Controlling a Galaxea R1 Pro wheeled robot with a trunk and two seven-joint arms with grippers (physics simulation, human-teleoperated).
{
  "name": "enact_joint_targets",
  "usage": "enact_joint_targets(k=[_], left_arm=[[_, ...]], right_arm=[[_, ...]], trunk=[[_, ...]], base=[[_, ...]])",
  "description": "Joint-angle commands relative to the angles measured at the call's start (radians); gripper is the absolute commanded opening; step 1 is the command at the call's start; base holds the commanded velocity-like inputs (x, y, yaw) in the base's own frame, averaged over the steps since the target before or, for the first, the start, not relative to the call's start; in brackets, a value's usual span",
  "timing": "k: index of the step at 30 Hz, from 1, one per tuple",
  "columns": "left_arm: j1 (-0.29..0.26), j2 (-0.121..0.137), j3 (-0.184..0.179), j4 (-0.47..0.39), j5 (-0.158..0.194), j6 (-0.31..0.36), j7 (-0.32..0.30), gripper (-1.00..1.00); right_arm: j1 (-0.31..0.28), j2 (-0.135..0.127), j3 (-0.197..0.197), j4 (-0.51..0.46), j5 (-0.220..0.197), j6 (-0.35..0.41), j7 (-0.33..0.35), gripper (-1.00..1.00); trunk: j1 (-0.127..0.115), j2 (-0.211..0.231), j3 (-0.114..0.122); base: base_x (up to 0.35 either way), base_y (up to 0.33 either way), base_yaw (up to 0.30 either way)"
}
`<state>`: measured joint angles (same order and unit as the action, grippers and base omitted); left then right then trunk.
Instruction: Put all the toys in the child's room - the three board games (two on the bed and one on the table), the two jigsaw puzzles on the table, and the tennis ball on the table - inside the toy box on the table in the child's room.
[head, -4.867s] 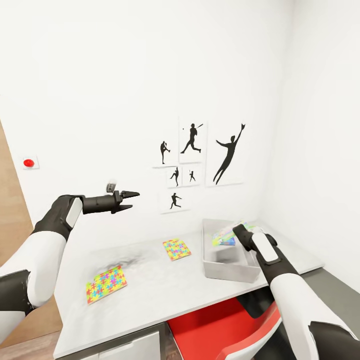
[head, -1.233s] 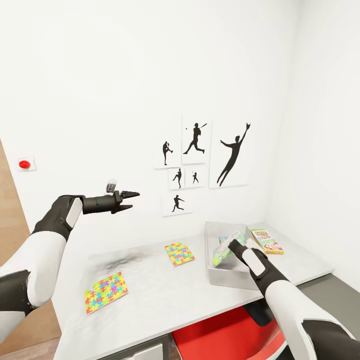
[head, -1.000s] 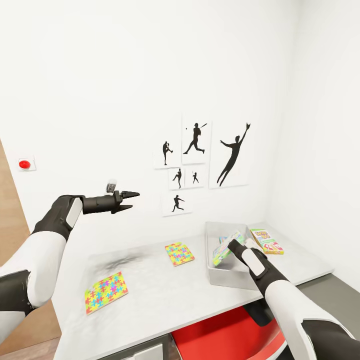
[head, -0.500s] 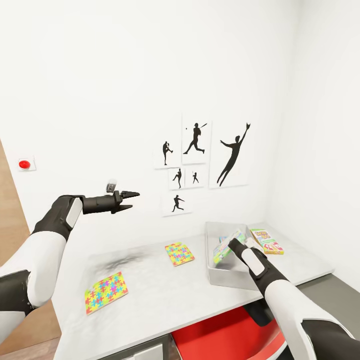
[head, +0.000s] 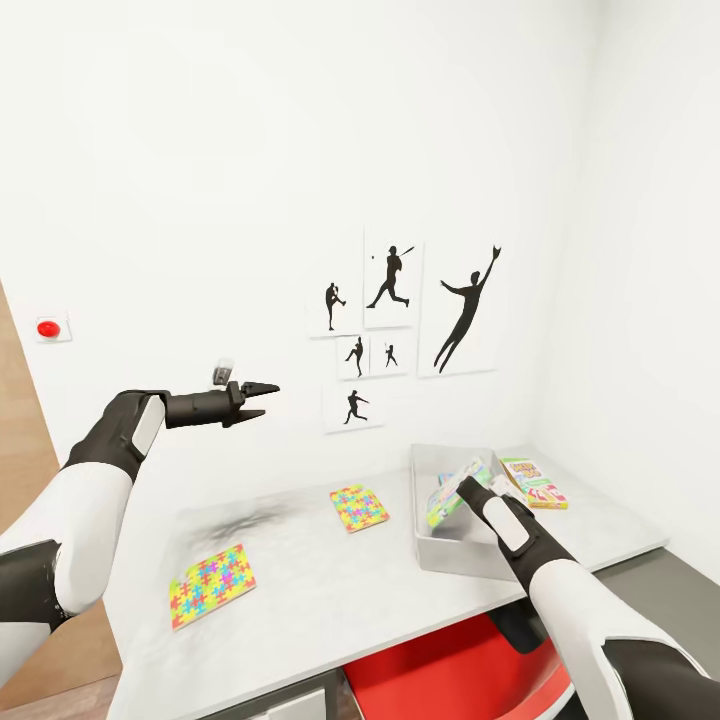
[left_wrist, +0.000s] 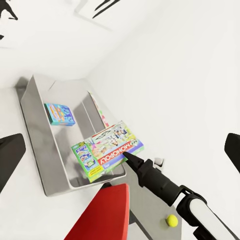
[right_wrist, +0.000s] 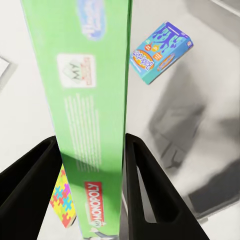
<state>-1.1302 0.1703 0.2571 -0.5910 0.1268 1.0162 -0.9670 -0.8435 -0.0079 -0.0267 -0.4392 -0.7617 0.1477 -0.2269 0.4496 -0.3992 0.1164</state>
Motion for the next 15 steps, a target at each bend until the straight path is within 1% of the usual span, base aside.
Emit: enact_joint_targets(k=[1,10,15], left_arm=[[0.0,0.0,0.001,0.0,0.002,0.005,-0.001,1.0],[0.0,-0.001,0.001,0.0,0.002,0.005,-0.001,1.0],[0.0,-0.001,0.001,0.0,0.002,0.006,-0.001,1.0]], right_arm=[[0.0,0.0,-0.002,-0.002,-0.004,0.006,-0.005,-1.0],[0.001,0.001,-0.001,-0.002,-0.004,0.006,-0.005,-1.0],[0.001,0.001,-0.001,-0.001,-0.004,0.006,-0.005,-1.0]], trunk=[[0.0,-0.001,-0.001],[0.0,-0.001,-0.001],[0.0,-0.001,-0.001]], base=[[0.008,0.0,0.0],[0.003,0.0,0.0],[0.094,0.033,0.0]])
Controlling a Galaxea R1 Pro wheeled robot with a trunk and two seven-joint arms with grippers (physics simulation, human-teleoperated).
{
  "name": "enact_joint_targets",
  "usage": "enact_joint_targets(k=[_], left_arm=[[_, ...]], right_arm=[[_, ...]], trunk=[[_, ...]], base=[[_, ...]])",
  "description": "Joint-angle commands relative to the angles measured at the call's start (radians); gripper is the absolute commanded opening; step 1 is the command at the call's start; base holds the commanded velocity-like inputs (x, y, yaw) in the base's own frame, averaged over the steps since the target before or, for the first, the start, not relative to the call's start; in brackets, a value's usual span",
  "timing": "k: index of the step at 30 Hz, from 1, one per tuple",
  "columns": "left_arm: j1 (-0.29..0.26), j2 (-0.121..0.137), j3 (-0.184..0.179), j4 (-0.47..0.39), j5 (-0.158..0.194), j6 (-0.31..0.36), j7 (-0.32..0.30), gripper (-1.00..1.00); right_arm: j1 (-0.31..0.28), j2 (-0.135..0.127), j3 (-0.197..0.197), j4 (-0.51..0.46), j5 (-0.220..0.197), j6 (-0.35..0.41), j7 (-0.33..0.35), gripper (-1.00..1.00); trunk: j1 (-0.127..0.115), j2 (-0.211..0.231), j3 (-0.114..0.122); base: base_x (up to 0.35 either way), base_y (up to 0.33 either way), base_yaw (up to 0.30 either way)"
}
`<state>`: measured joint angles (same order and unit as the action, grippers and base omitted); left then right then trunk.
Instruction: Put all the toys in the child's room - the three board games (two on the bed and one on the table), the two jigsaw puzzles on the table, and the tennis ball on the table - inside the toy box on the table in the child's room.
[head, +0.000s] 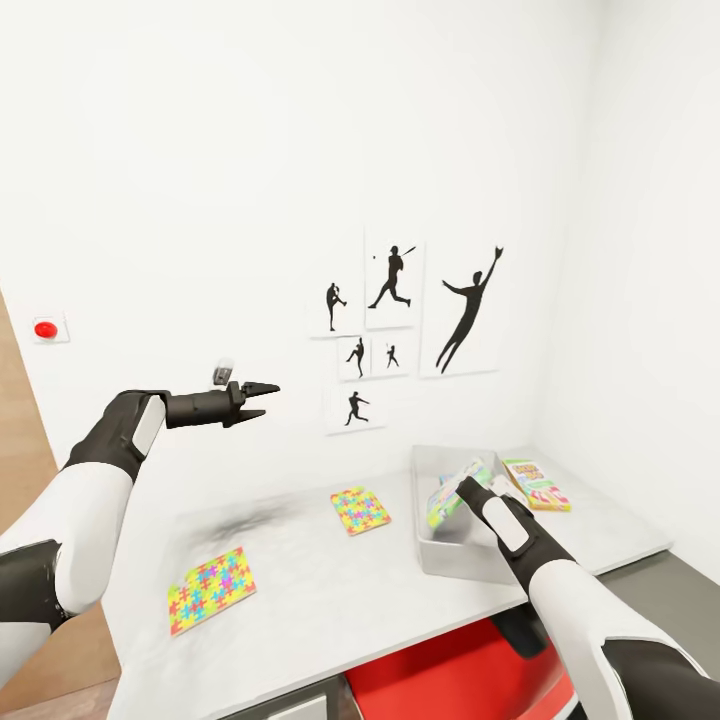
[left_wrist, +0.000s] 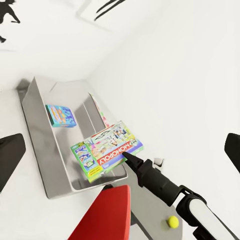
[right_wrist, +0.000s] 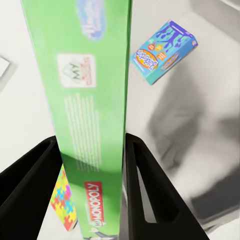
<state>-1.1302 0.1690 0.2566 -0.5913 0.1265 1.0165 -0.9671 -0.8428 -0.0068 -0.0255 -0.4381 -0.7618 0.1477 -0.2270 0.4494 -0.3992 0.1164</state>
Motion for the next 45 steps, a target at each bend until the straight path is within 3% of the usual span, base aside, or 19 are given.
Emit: enact_joint_targets(k=[1,11,12,45], left_arm=[[0.0,0.0,0.001,0.001,0.002,0.005,-0.001,1.0],[0.0,0.0,0.001,0.001,0.002,0.005,-0.001,1.0],[0.0,0.0,0.001,0.0,0.002,0.005,-0.001,1.0],[0.0,0.0,0.001,0.001,0.002,0.005,-0.001,1.0]], right_arm=[[0.0,0.0,-0.002,-0.002,-0.004,0.006,-0.005,-1.0],[0.0,0.0,-0.002,-0.002,-0.004,0.006,-0.005,-1.0],[0.0,0.0,-0.002,-0.002,-0.004,0.006,-0.005,1.0],[-0.004,-0.003,-0.002,-0.008,-0.011,0.027,-0.015,1.0]], trunk=[[0.001,-0.001,0.0],[0.001,-0.001,0.0],[0.001,-0.001,0.0],[0.001,-0.001,0.0]], base=[[0.062,0.023,0.0],[0.015,0.005,0.0],[0.0,0.0,0.0],[0.0,0.0,0.0]])
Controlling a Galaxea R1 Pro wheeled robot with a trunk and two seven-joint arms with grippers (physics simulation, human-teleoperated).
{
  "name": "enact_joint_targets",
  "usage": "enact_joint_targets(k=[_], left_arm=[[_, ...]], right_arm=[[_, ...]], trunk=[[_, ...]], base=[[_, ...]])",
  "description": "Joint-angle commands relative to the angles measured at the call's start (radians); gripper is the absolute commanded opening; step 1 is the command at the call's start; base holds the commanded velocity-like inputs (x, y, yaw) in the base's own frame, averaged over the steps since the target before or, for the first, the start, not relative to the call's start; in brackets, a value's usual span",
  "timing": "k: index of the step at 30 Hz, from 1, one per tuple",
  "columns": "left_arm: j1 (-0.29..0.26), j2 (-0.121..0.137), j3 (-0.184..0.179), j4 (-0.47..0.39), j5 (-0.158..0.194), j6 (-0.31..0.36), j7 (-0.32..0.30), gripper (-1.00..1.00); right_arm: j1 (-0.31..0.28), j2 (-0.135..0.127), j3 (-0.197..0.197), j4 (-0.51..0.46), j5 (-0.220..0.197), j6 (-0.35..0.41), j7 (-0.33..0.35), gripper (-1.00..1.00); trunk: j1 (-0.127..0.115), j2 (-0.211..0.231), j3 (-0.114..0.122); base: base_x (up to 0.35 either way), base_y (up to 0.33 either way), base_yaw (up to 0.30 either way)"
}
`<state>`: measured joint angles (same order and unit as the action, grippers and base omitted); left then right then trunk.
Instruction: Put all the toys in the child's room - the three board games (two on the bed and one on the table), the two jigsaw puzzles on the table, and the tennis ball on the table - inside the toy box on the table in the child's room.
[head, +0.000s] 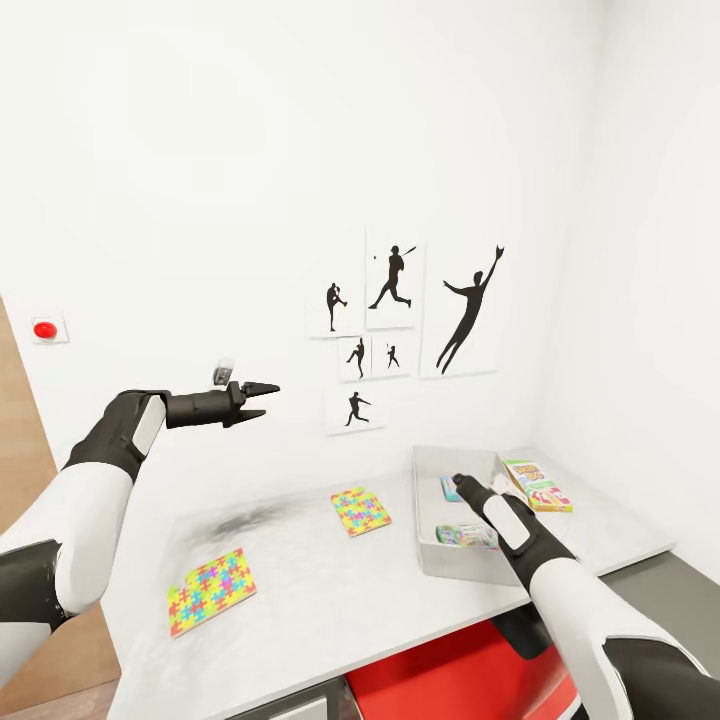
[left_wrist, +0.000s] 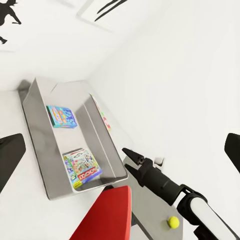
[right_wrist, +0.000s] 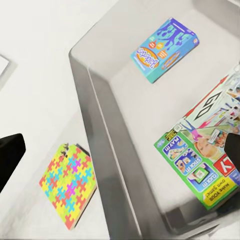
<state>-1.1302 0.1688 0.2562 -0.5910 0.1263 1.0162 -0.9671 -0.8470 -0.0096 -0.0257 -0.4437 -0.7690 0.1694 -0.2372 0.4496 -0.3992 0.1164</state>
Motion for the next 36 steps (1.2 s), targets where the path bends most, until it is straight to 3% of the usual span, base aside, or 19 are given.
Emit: enact_joint_targets(k=[1,6,11,17,22,36], left_arm=[[0.0,0.0,0.001,0.0,0.002,0.005,-0.001,1.0],[0.0,0.0,0.001,0.0,0.001,0.005,-0.001,1.0],[0.0,0.001,0.003,0.0,0.001,0.005,-0.001,1.0],[0.0,0.001,0.002,0.0,0.001,0.005,-0.001,1.0],[0.0,0.001,0.002,0.0,0.001,0.005,-0.001,1.0],[0.0,0.001,0.002,0.0,0.001,0.006,-0.002,1.0]], right_arm=[[-0.001,-0.001,-0.002,-0.004,-0.005,0.013,-0.005,1.0],[-0.012,-0.01,-0.005,-0.01,-0.009,0.07,-0.004,1.0],[-0.025,-0.018,-0.012,-0.048,-0.011,0.178,0.003,1.0],[-0.018,-0.018,-0.024,-0.225,-0.016,0.286,0.008,1.0],[-0.014,-0.012,-0.026,-0.306,-0.015,0.367,0.008,1.0],[-0.012,-0.012,-0.026,-0.362,-0.035,0.47,0.007,1.0]], trunk=[[0.0,-0.001,-0.001],[0.0,-0.001,-0.001],[0.0,-0.001,-0.001],[0.0,-0.001,-0.001],[0.0,-0.001,-0.001],[0.0,-0.001,-0.001]], base=[[0.0,0.0,0.0],[0.0,0.0,0.0],[0.0,0.0,0.0],[-0.069,0.0,0.0],[-0.059,0.0,0.0],[-0.047,0.0,0.0]])
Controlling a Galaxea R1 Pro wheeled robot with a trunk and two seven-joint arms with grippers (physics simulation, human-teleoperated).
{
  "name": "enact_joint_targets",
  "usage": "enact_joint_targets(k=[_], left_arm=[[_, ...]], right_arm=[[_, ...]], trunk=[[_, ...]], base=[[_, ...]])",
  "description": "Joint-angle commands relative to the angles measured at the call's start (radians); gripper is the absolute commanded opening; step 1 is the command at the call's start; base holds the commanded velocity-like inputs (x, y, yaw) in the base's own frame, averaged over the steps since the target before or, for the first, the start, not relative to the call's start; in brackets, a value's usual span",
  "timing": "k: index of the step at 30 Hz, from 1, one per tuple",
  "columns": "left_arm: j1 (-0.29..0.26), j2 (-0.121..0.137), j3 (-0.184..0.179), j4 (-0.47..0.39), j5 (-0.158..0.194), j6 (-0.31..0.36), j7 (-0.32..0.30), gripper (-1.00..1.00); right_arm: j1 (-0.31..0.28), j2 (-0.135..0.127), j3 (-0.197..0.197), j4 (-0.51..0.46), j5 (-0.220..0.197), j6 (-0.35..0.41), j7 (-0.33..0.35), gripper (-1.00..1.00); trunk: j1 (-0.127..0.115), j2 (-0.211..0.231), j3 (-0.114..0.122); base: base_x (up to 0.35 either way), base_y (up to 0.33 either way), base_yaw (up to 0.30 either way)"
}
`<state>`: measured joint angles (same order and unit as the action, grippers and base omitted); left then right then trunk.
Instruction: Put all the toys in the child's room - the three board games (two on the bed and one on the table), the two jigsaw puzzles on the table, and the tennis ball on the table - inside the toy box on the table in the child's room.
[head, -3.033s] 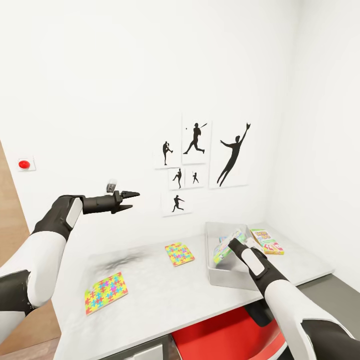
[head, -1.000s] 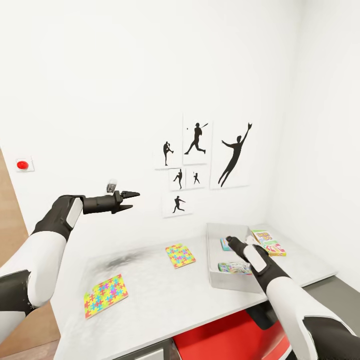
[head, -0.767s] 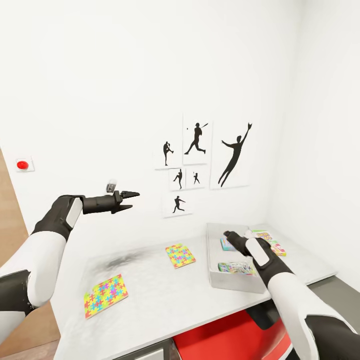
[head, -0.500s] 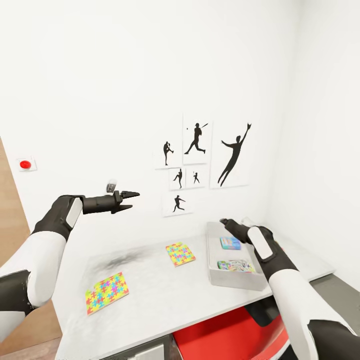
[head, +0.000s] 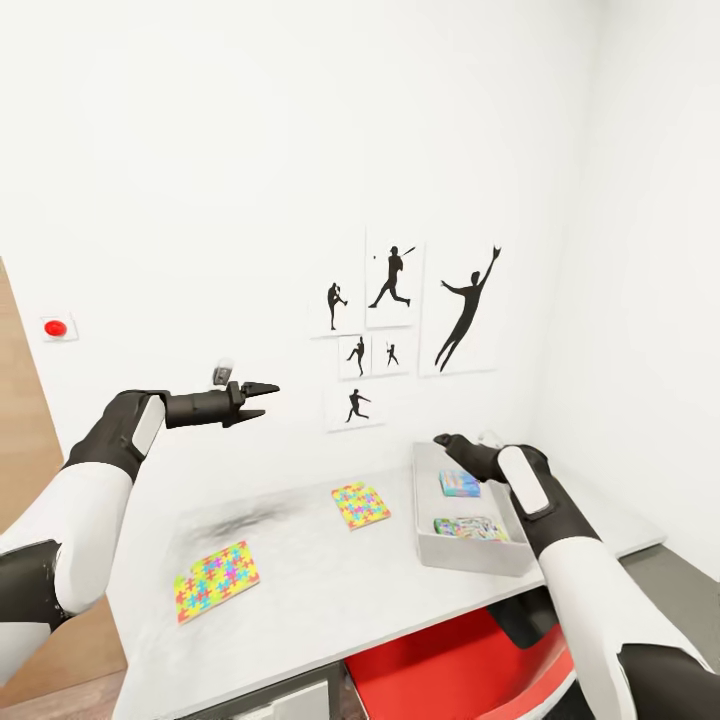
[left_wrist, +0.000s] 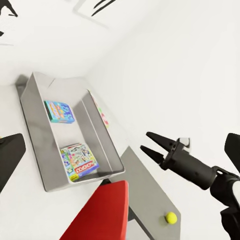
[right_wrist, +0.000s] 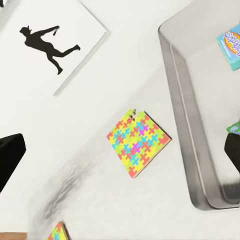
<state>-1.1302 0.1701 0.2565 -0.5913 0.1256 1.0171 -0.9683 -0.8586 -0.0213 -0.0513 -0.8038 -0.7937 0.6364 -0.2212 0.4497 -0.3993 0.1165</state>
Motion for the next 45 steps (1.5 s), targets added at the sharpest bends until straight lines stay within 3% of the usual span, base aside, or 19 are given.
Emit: enact_joint_targets(k=[1,18,29,45], left_arm=[[0.0,-0.001,0.001,0.0,0.002,0.005,-0.001,1.0],[0.0,-0.001,0.001,0.0,0.002,0.005,-0.001,1.0],[0.0,0.001,0.003,0.0,0.002,0.007,-0.001,1.0],[0.0,0.003,0.002,0.0,0.002,0.008,-0.001,1.0]], right_arm=[[0.001,0.0,0.001,-0.018,-0.011,0.006,-0.008,1.0],[0.009,-0.005,0.0,-0.058,-0.018,0.014,-0.008,1.0],[0.009,-0.008,0.001,-0.058,-0.078,0.03,-0.009,1.0],[0.026,-0.008,0.002,-0.113,-0.082,0.066,-0.007,1.0]], trunk=[[0.0,-0.001,-0.001],[0.0,-0.001,-0.001],[0.0,-0.001,-0.001],[0.0,-0.001,-0.001]], base=[[-0.024,0.0,0.0],[-0.004,0.0,0.0],[0.0,0.0,0.0],[-0.069,0.0,0.0]])
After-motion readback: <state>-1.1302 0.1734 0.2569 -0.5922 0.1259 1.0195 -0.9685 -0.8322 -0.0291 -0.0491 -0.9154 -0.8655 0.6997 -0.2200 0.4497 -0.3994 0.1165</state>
